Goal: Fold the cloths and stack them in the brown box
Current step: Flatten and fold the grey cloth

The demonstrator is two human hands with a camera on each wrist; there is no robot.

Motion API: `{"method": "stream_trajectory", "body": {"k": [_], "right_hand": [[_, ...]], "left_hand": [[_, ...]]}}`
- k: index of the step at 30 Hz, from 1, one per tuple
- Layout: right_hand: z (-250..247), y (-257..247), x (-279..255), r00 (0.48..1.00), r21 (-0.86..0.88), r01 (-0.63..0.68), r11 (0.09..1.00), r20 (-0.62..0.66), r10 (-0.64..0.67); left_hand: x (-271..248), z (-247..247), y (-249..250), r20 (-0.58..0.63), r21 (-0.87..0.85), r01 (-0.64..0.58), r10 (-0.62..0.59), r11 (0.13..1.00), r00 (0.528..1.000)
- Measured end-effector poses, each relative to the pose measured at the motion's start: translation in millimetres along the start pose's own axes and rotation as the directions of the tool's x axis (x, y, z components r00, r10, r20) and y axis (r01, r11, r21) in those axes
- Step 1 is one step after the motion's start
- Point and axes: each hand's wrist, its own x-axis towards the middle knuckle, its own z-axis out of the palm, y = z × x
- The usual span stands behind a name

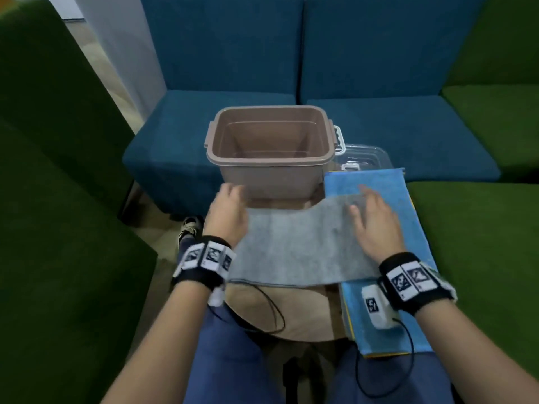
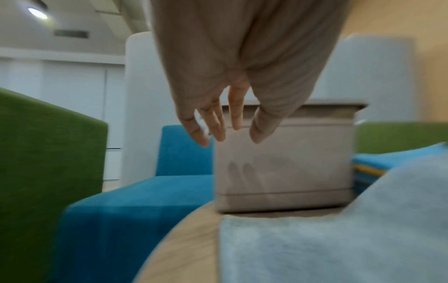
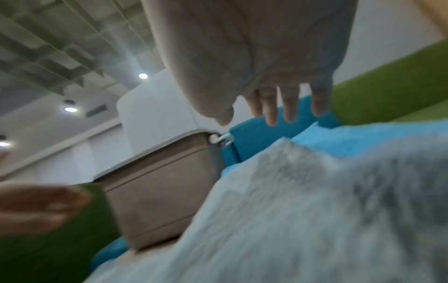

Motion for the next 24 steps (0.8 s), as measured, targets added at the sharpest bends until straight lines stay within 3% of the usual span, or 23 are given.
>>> {"method": "stream_trajectory", "body": {"k": [2, 4, 6, 9, 12, 16, 20, 24], "right_hand": [[15, -3, -11, 0.968, -0.102, 0.166, 0.981, 0.205, -0.142], [27, 2, -14, 0.914, -0.197, 0.216, 0.956, 0.385, -0.127], [33, 10, -12, 0.888, -0.251, 0.189, 0.949, 0.457, -0.056], [33, 16, -10, 0.882, -0.266, 0.165, 0.950, 0.470, -0.021], [31, 22, -9, 0.879, -0.267, 0.137, 0.954, 0.477, 0.007], [26, 32, -7, 0.891, -0.266, 0.055, 0.963, 0.449, 0.073], [17, 38, -3, 0.895, -0.269, -0.046, 0.962, 0.417, 0.159], [-1, 46, 4, 0.841, -0.317, -0.071, 0.946, 0.491, 0.228]], "left_hand": [[-13, 24, 31, 0.101, -0.079, -0.105, 0.112, 0.991, 0.989], [-22, 58, 57, 0.292, -0.159, -0.084, 0.128, 0.984, 0.948], [-24, 90, 68, 0.467, -0.120, -0.020, 0.074, 0.993, 0.881], [-22, 117, 61, 0.616, 0.107, -0.031, -0.041, 0.994, 0.787], [-25, 116, 41, 0.626, 0.162, -0.044, -0.069, 0.986, 0.777], [-32, 93, 4, 0.584, 0.239, 0.070, -0.201, 0.969, 0.787], [-33, 84, -18, 0.562, 0.254, 0.125, -0.252, 0.959, 0.788], [-35, 83, -16, 0.569, 0.235, 0.140, -0.253, 0.962, 0.783]]}}
